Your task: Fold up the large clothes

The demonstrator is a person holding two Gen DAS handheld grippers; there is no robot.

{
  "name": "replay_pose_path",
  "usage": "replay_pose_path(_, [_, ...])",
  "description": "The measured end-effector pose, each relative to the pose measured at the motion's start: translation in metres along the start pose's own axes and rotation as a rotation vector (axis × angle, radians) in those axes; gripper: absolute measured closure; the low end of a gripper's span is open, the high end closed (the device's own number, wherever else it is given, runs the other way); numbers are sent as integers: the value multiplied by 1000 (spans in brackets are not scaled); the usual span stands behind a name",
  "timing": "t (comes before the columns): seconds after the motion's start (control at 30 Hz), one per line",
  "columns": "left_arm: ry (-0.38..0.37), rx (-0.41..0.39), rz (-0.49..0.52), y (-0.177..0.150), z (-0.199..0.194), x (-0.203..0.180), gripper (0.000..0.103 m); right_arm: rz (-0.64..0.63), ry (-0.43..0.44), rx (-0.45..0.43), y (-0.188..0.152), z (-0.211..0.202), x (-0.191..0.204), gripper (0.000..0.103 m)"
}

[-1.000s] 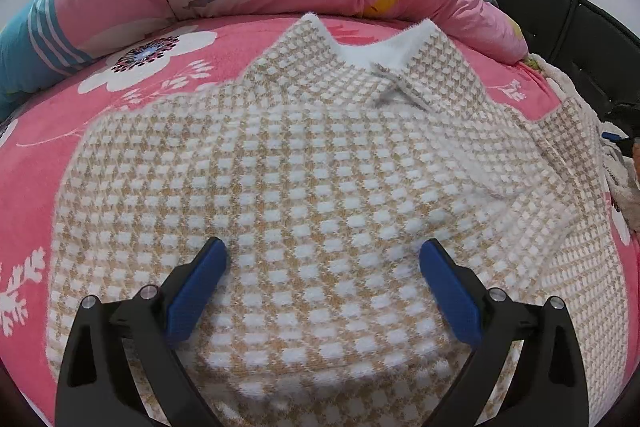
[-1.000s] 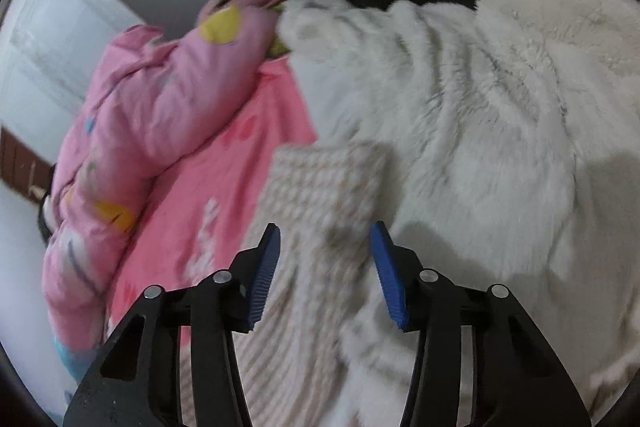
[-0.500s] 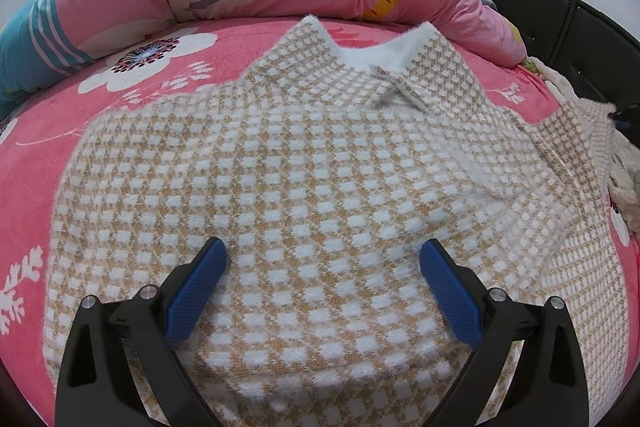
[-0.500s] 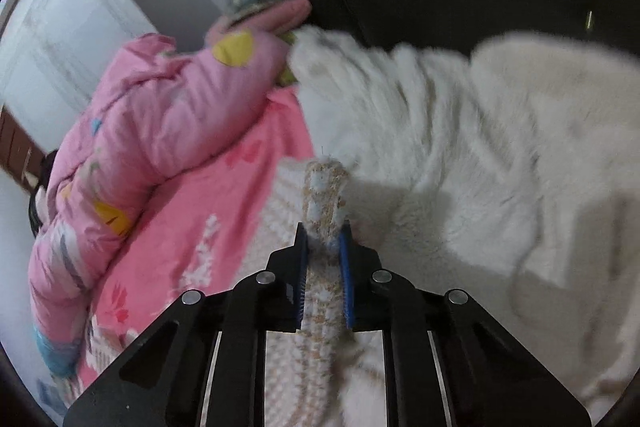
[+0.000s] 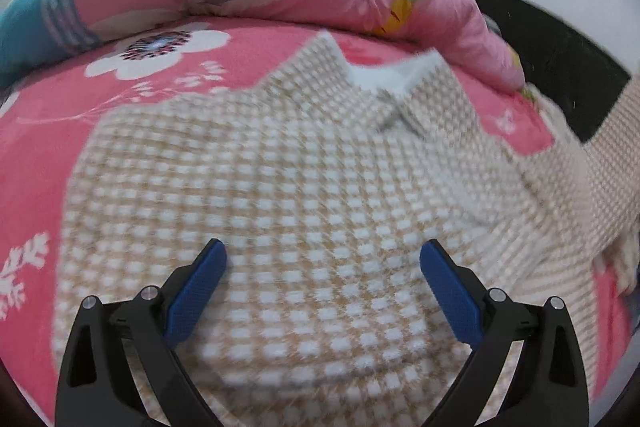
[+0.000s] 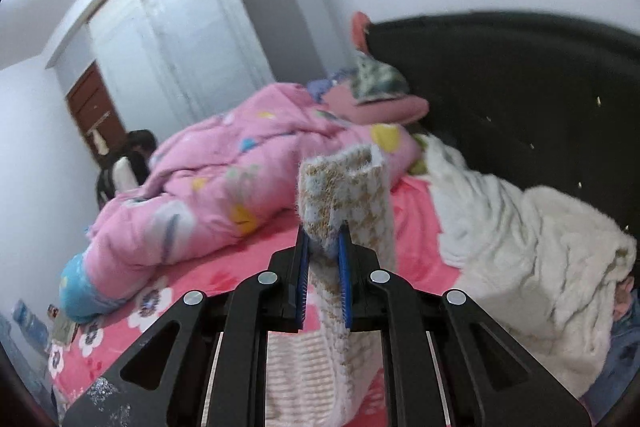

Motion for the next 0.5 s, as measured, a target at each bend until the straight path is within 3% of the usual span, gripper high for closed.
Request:
replay_pose_path(0.1, [-12,-35,-35,2,-22,13,7,-24,16,8,0,-1,36,92])
replay_pose_path(0.23, [64,-13,-21,-5,-30,29,14,-37,65,27,-10,10,83,92])
replay_pose_path(0.33, [45,-6,-53,-13,-37,47,24,-61,121,51,-25,26,127,92])
replay_pose_path(0.5, [-12,-8,-112,-30,-61,82,52,-119,201,91,-56,49,198,92])
Point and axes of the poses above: each gripper's, at about its wrist camera, not at the fingertips, and z roughly the way its jaws point, x to its left, y to its top, the point moved 2 cm from there along z, roughly the way its jaws point, and after that the axes turned 11 degrees about y, right-handed, at the moved point
